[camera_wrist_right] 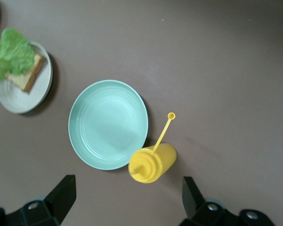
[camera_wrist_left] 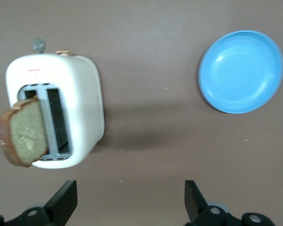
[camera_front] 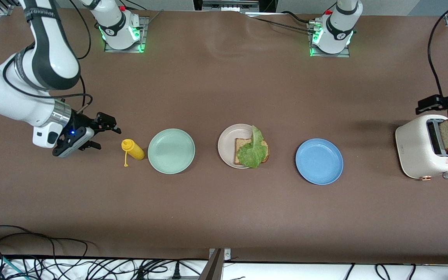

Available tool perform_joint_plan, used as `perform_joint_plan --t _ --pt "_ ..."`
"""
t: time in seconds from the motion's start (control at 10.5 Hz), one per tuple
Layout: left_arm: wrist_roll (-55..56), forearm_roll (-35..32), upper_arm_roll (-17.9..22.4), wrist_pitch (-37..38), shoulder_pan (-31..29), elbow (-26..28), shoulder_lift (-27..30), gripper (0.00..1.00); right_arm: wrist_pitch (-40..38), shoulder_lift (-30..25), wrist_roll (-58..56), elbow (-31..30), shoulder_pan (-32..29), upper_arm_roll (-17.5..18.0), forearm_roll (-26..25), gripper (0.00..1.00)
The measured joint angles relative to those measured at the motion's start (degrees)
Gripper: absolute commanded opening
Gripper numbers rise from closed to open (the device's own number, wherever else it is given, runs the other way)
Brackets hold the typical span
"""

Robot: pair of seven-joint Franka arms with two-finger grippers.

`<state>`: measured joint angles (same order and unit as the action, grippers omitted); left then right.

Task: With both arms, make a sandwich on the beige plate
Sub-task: 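Withdraw the right gripper while the left gripper reaches the toaster bread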

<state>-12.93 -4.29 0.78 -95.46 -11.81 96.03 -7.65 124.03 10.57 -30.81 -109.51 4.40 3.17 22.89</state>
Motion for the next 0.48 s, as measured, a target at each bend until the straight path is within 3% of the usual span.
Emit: perform_joint_plan --t 0.29,0.48 --pt "-2.55 -3.77 0.00 -6.07 -5.14 -3.72 -7.64 1.00 -2.52 -3.42 17.70 0.07 -0.04 3.27 -9.97 1.00" --pt "-5.28 -4.54 -0.01 -9.63 -7.87 -4.36 -11.91 1.00 -6.33 -5.91 23.52 0.24 -1.26 4.76 -14.51 1.00"
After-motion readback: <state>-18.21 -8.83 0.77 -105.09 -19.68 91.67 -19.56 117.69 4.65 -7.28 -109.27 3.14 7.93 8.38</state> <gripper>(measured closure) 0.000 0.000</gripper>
